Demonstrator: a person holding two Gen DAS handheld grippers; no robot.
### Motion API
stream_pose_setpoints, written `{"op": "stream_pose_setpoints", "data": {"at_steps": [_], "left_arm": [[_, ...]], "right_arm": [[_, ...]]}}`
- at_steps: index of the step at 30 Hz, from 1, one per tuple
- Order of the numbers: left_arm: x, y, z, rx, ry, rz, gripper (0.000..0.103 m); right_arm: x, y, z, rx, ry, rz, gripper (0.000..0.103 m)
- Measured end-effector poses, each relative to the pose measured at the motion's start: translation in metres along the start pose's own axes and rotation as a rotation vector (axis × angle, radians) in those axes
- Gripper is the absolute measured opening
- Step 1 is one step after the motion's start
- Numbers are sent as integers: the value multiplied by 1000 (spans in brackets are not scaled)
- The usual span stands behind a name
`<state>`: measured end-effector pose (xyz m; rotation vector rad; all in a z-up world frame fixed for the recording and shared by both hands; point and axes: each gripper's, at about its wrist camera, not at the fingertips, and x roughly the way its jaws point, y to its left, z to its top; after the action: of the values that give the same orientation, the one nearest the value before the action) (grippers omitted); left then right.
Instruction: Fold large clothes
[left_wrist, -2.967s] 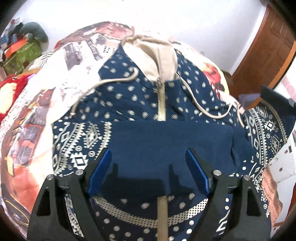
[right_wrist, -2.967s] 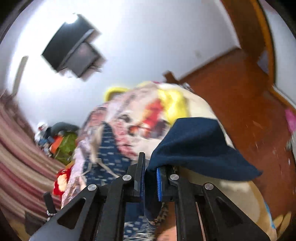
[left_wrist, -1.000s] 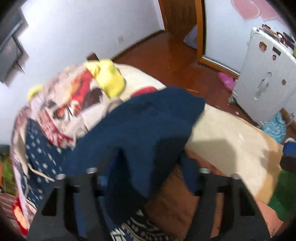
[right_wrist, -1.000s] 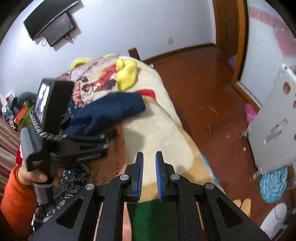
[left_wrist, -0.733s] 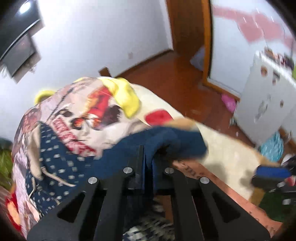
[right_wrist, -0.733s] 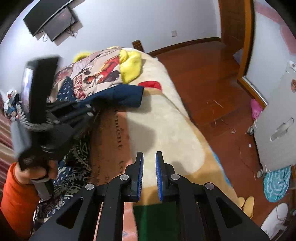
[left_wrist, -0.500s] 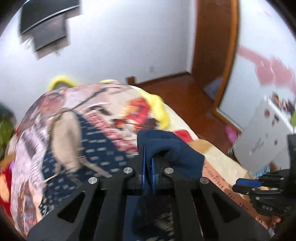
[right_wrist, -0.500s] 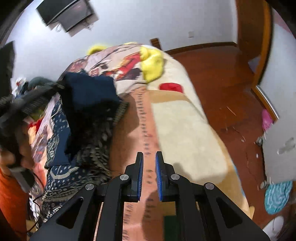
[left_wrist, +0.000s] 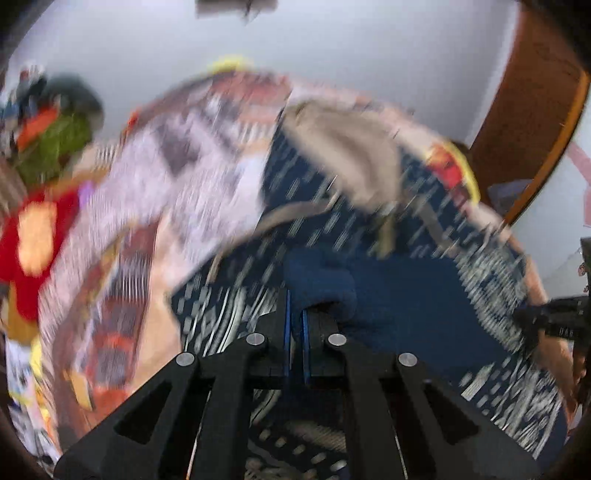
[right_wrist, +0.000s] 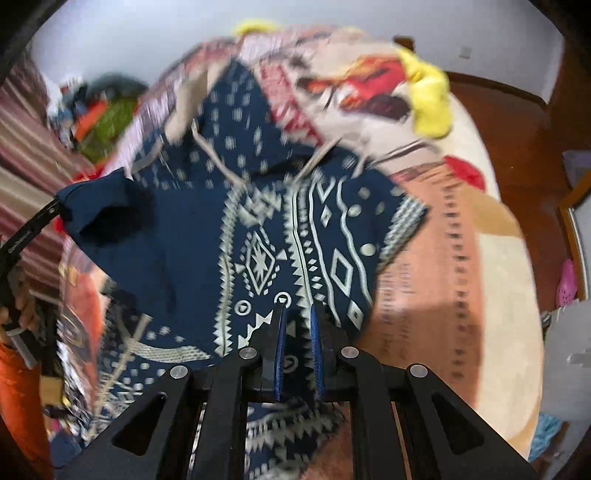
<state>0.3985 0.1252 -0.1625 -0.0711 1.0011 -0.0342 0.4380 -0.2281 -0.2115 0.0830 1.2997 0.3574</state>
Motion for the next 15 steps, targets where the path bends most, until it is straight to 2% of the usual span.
{"op": "stream_pose_setpoints", "data": {"at_steps": [2,3,5,7,9,12,14,15], "left_arm": [[21,18,-21,-42,77,-12,5],[30,27,-31,-62,116,-21,9],[47,41,-53,-96,191,-36,22],[55,47,-69,-113,229,-38,40],[52,47,-75,-109,218,-32,44],[36,38,-73,-75,189,-14,44],[20,26,-67,-36,146,-28,44],[13,19,-64,-22,123,-40,48]], "right_arm": [[16,9,0,-31,23,-37,9],[19,11,0,-46,16,-50,9],[22,20,-2,-94,-1,-88,9],[23,27,-4,-136,-9,-119,9],[24,30,-7,-156,-21,-137,9],[24,31,-9,-161,-36,-147,9],[25,31,-9,-152,-36,-149,9],[24,29,-8,-144,-35,-149,9]]}}
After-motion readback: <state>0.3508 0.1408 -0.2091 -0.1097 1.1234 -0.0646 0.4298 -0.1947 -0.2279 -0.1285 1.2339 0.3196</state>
